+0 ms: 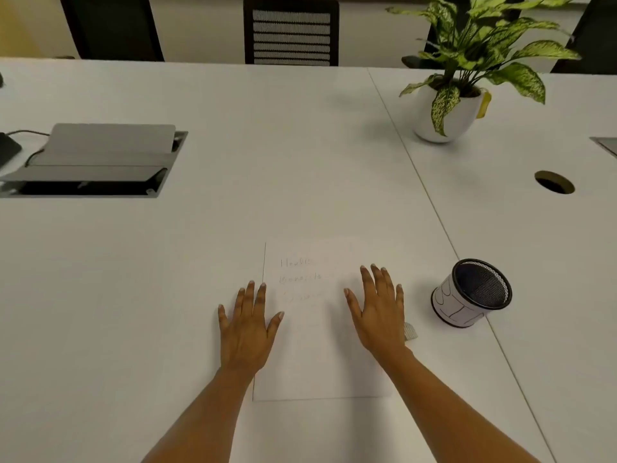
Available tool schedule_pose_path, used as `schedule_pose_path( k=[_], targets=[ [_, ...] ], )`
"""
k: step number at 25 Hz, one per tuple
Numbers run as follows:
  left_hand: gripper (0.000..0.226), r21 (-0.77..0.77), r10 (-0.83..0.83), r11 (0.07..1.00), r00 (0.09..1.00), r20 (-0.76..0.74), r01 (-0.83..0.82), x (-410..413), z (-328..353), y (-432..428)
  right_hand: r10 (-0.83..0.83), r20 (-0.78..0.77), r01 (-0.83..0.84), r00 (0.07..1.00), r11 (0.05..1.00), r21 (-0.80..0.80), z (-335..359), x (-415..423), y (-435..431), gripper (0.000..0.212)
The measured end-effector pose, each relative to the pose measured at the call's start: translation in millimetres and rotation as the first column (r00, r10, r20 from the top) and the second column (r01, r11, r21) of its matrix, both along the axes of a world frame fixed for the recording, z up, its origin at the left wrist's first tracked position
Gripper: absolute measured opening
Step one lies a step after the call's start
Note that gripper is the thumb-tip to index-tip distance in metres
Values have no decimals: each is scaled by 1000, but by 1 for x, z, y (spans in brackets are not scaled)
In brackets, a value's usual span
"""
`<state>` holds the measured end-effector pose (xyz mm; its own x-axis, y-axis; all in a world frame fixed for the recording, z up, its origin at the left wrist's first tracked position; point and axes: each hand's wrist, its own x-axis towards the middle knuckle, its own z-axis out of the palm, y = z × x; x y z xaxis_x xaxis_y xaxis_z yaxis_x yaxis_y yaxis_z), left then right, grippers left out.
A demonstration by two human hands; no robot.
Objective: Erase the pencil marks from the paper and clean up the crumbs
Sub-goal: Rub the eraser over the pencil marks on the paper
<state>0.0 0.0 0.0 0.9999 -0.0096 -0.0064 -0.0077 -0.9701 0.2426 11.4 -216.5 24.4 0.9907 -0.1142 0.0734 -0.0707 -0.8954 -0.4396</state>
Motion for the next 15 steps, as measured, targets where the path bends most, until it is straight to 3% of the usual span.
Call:
schedule_pose_path(
  k=[5,8,12,15],
  targets=[
    [72,29,64,997,997,53,-66,-12,-21,-6,-69,-4,69,998,994,-80,-27,-20,-12,84],
    [71,30,69,997,997,33,-70,-12,-24,-7,-124,21,126,992,983,-132,-30,-27,-17,65],
    [70,36,78,996,996,41,-80,-14,-26,-7,-195,73,199,978,978,-64,-36,-36,-27,38],
    [69,47,81,995,995,50,-84,-14,-27,-8,-263,112,255,958,964,79,-40,-41,-32,28]
  ],
)
